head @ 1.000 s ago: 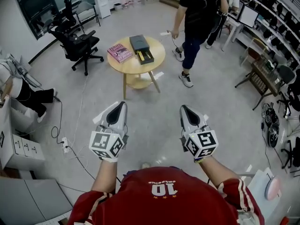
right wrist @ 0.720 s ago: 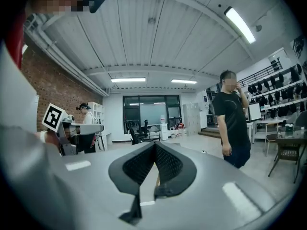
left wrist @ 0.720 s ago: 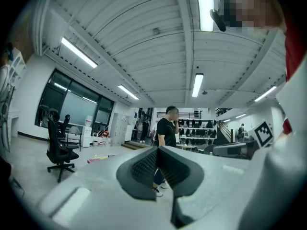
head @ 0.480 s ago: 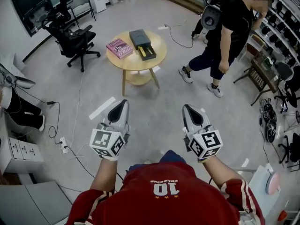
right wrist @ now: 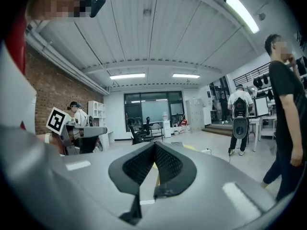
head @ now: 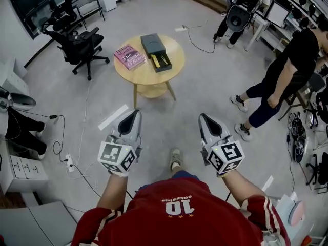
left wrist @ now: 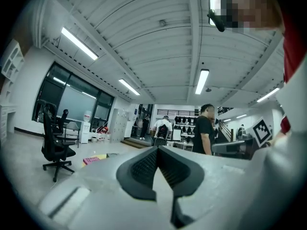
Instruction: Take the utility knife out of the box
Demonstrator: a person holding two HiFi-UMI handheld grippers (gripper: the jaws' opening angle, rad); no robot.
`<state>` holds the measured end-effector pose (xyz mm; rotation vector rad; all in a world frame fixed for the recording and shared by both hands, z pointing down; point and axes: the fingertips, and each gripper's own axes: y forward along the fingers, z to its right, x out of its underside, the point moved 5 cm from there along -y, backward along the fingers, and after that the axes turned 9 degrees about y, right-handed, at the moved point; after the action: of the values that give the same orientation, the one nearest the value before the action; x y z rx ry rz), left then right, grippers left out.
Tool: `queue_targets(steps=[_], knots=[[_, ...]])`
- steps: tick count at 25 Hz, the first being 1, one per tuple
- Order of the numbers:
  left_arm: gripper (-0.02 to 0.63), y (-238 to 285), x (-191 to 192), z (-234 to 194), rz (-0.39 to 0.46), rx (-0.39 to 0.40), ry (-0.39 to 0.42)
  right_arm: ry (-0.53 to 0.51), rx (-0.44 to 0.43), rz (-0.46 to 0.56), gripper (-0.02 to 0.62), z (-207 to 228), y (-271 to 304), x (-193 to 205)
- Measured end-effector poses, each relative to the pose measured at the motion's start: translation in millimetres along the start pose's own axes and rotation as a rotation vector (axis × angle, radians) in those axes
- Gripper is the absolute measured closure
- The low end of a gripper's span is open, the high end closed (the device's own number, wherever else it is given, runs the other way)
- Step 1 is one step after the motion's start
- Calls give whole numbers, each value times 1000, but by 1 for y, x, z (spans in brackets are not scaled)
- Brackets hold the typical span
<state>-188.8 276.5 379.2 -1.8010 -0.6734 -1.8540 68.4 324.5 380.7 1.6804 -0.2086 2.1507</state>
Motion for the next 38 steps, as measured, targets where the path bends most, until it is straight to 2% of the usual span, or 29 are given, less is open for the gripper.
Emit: queue_targets(steps=[9, 16, 21, 26, 30, 38], knots=[[603, 130, -16, -34, -35, -16, 43, 20, -74, -9, 604, 86, 102, -35], [603, 191, -23, -47, -54, -40, 67, 51, -114, -25, 603, 132, 149, -50], [603, 212, -22, -65, -74, -46, 70, 76, -126, -47, 603, 140, 178, -49], [603, 235, -7, -102, -78, -44, 67, 90, -120, -79, 603, 145, 222, -36], [603, 254, 4, -139, -80, -17, 49, 72, -98, -87, 603, 143, 257, -38], [603, 290, 1, -202, -63, 54, 8, 38, -42, -91, 603, 128, 319, -56]])
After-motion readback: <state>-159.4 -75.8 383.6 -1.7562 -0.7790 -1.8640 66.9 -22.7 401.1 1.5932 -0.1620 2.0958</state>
